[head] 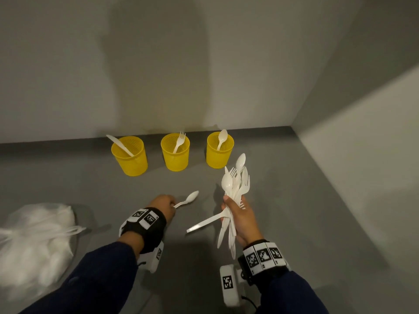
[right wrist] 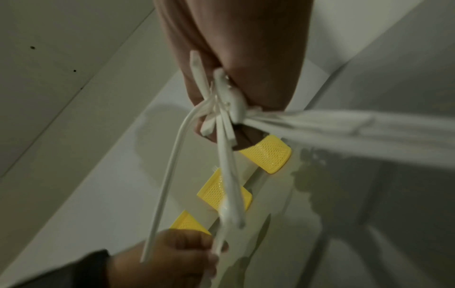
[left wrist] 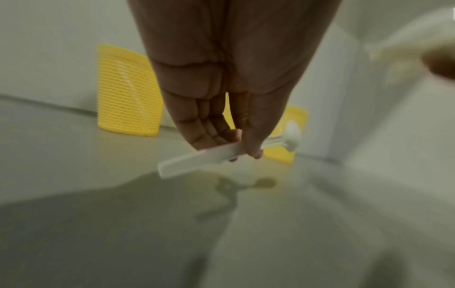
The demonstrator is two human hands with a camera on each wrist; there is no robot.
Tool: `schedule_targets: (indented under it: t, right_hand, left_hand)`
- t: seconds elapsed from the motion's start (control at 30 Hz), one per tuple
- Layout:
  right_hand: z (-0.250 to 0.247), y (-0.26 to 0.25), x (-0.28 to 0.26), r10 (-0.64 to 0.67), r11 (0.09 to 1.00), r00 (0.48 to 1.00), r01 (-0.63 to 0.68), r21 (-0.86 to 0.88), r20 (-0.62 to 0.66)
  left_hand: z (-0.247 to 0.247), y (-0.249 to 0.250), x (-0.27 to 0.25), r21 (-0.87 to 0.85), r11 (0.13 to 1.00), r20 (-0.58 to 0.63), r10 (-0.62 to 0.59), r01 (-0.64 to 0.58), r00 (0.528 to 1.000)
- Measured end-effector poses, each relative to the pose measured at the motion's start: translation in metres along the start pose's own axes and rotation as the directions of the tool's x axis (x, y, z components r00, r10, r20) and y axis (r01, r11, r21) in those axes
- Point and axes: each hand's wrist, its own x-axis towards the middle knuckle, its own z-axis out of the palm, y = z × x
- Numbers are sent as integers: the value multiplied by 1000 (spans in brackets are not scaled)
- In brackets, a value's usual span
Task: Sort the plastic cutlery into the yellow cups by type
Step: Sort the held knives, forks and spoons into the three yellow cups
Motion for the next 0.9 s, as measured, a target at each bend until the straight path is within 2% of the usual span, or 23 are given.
schedule_targets:
  t: [0.07,0.13,0.2,0.27,0.37,0.5,0.6,0.7,0.8,0.9]
  right_hand:
    - [7,-1,1,-13,1000,1000,13,-10,16]
    - [16,-2,2,-22,1000,999,23,-15,25]
    - [25,-4,2,-35,999,998,36,-10,44]
    - [34,-7,1,-41,999,997,41,5,68]
    - [50,-12,0,-56,998,992,57,-5,110]
    - [66,-16,-2,-83,994,978,96,-57,193]
    - [70,-18,1,-93,988,974,117,-105,209]
    - [65,-23,10,-110,983,983,130,-128,149]
    - [48,-36,21,-128,983,988,139,-123,91]
    - [26,-50,32,-139,981,989,144,-127,49]
  left_hand:
    - [-12,2,-14,-319,948,-95,-14,-17,995]
    - [-27,12,-34,-613,787,-116,-3,-69,993]
    - [-42,24,-55,-768,632,-96,38,-98,995]
    - [-50,32,-74,-804,580,-96,87,-129,992]
    - [-50,35,-91,-813,562,-90,135,-151,987]
    - [-45,31,-100,-763,607,-146,173,-222,974]
    - [-52,28,-101,-765,581,-263,112,-278,958]
    - [-73,29,-88,-799,518,-358,-2,-305,934]
    - [-97,46,-65,-811,463,-418,-31,-358,908]
    - [-111,76,-28,-780,495,-451,-22,-382,892]
